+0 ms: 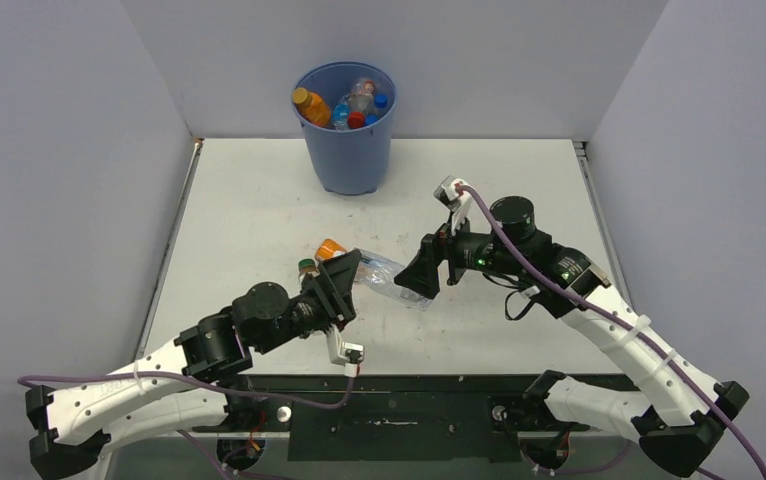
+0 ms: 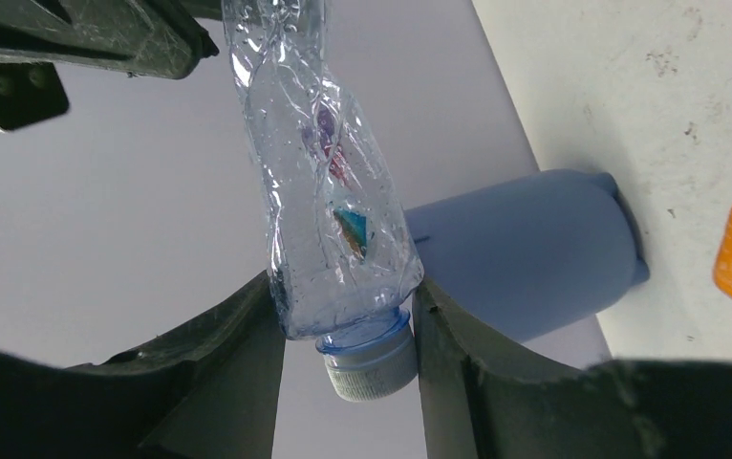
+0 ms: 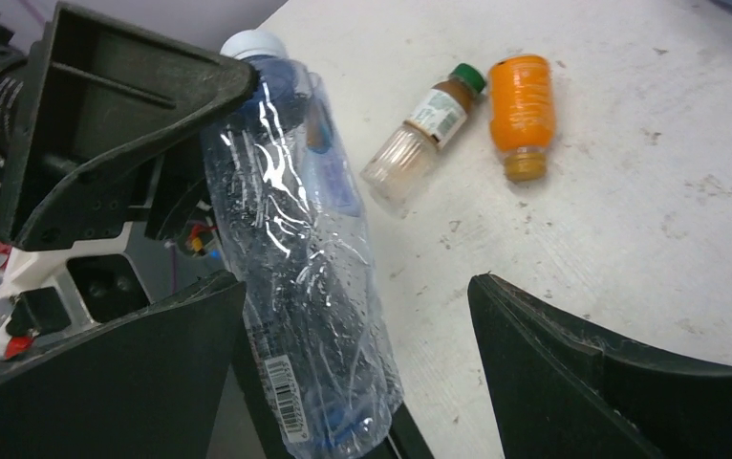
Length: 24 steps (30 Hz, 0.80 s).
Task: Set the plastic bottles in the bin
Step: Place the plastic bottle in the trash bin.
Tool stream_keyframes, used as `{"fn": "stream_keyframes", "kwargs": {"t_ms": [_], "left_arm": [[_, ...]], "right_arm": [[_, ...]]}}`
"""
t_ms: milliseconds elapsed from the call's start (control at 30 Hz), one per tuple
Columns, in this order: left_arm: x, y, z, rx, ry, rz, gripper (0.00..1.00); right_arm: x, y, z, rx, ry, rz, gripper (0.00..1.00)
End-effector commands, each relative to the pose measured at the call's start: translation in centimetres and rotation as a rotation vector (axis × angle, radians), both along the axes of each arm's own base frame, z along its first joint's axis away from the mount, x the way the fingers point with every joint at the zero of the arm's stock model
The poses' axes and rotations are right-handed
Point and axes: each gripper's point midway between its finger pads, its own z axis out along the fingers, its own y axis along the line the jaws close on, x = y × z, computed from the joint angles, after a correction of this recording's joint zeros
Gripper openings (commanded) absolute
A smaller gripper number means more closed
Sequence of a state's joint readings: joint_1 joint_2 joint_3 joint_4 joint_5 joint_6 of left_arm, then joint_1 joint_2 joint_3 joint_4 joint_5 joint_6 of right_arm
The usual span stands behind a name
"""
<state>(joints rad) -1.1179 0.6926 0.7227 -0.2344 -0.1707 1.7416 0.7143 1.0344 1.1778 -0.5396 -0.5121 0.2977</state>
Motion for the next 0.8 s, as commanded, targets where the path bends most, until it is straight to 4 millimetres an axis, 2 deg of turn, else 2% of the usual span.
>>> {"fn": "stream_keyframes", "kwargs": {"t_ms": [0, 67, 167, 233, 300, 333, 467, 600, 633, 667, 700, 733, 767], "left_arm": [[-1.2, -0.8, 4.1, 0.009, -0.108, -0.069, 0.0], [-1.5, -1.0, 4.6, 0.019, -0.12, -0.083, 0.0], [-1.7, -1.2, 4.9, 0.037, -0.128, -0.095, 0.0], [-1.9, -1.3, 4.8, 0.047, -0.127, -0.101, 0.0], [-1.9, -1.4, 4.6, 0.052, -0.124, -0.102, 0.0], [-1.8, -1.4, 4.5, 0.053, -0.121, -0.102, 0.0], [-1.7, -1.4, 4.1, 0.044, -0.108, -0.09, 0.0], [-1.6, -1.3, 3.6, 0.045, -0.093, -0.084, 0.01], [-1.6, -1.3, 3.5, 0.043, -0.089, -0.082, 0.06], [-1.6, -1.3, 3.6, 0.036, -0.084, -0.08, 0.16], [-1.6, -1.2, 3.5, 0.027, -0.074, -0.078, 0.27], [-1.7, -1.2, 3.7, 0.002, -0.063, -0.079, 0.44], [-1.8, -1.2, 4.1, -0.042, -0.043, -0.078, 0.92]], "right_arm": [[-2.7, 1.6, -0.1, 0.045, 0.032, 0.182, 0.9], [-3.8, 1.9, -1.3, 0.07, 0.099, 0.225, 0.9], [-5.2, 2.6, -1.9, 0.151, 0.162, 0.292, 0.9], [-5.8, 2.8, -2.4, 0.183, 0.191, 0.31, 0.91], [-6.0, 2.9, -3.0, 0.18, 0.218, 0.322, 0.97], [-6.0, 3.0, -3.1, 0.182, 0.223, 0.327, 0.95], [-6.0, 3.1, -2.2, 0.222, 0.207, 0.335, 0.63], [-5.8, 3.2, -1.6, 0.239, 0.187, 0.334, 0.41], [-5.7, 3.2, -1.7, 0.241, 0.183, 0.332, 0.37], [-5.6, 3.2, -1.6, 0.243, 0.178, 0.327, 0.32], [-5.4, 3.2, -1.5, 0.245, 0.167, 0.316, 0.26], [-5.2, 3.1, -1.3, 0.249, 0.152, 0.308, 0.24], [-5.0, 3.0, -0.9, 0.252, 0.125, 0.292, 0.21]]}}
